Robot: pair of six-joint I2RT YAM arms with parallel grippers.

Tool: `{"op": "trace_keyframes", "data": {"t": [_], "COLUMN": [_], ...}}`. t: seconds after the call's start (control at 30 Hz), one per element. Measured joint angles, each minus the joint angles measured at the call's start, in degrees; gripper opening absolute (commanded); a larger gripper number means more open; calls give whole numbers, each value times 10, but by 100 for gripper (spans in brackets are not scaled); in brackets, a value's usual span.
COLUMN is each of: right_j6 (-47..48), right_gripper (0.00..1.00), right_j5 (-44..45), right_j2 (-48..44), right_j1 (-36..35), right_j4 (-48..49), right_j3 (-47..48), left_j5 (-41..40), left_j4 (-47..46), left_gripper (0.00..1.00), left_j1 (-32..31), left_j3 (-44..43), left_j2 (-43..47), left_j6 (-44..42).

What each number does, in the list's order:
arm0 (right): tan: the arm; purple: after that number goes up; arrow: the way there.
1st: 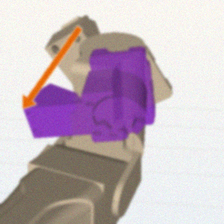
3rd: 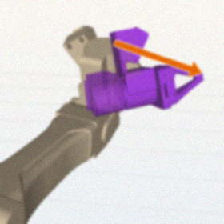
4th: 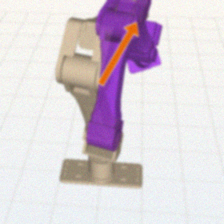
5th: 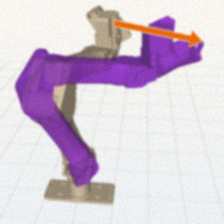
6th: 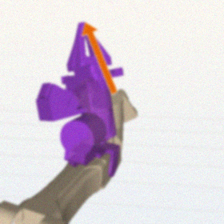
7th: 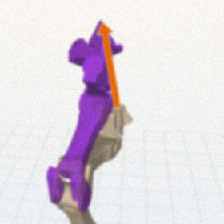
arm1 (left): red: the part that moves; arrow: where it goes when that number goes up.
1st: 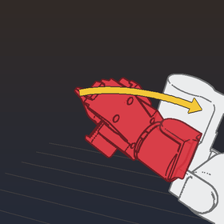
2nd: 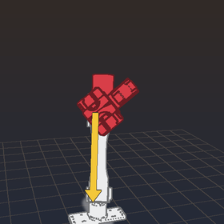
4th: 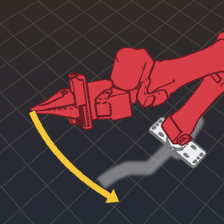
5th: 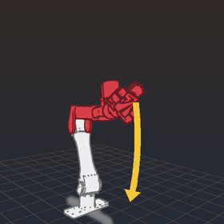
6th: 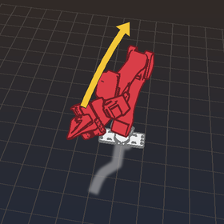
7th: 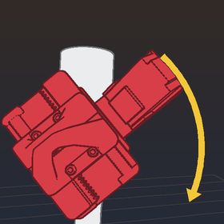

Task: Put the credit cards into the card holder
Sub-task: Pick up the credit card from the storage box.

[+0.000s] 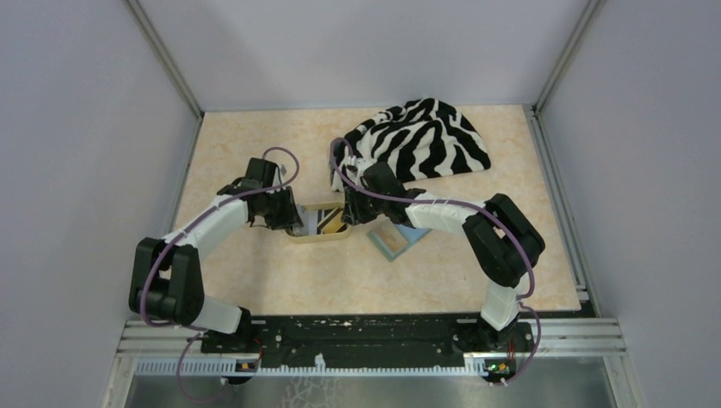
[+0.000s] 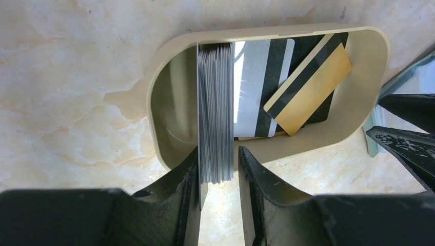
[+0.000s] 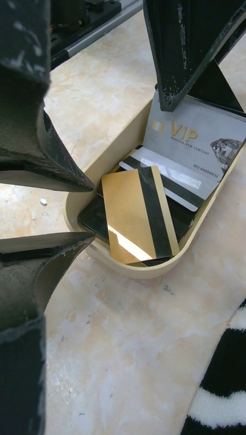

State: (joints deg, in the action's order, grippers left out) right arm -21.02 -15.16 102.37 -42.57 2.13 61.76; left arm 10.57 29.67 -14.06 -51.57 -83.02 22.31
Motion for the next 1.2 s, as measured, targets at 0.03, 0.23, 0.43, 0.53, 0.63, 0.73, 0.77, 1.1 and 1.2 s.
{"op": "trace_keyframes", "data": {"t": [0.03, 0.23, 0.43, 0.53, 0.63, 0.73, 0.77, 1.1, 1.2], "right_j6": [0, 0, 0, 1, 3, 4, 4, 4, 4], "right_gripper": [35, 35, 35, 35, 35, 35, 35, 35, 35], "right_j5": [0, -3, -8, -9, -10, -12, -12, -16, -16], "right_j2": [0, 0, 0, 0, 0, 0, 0, 0, 0], "right_j1": [0, 0, 0, 0, 0, 0, 0, 0, 0], "right_j4": [0, 0, -1, -1, -1, -1, -1, -2, -2], "right_j3": [2, 3, 3, 3, 3, 3, 3, 3, 3], "left_j5": [-1, -3, -6, -7, -7, -4, -2, 0, 0], "left_j4": [0, 4, 11, 15, 14, 12, 12, 16, 17], "left_gripper": [35, 32, 35, 35, 35, 35, 35, 35, 34], "left_j1": [1, 10, 17, 21, 27, 32, 34, 49, 50], "left_j3": [0, 11, 17, 20, 25, 30, 31, 39, 39], "left_j2": [0, 10, 22, 30, 33, 36, 37, 56, 59], "left_j6": [0, -1, -3, -5, -7, -7, -7, -11, -12]}}
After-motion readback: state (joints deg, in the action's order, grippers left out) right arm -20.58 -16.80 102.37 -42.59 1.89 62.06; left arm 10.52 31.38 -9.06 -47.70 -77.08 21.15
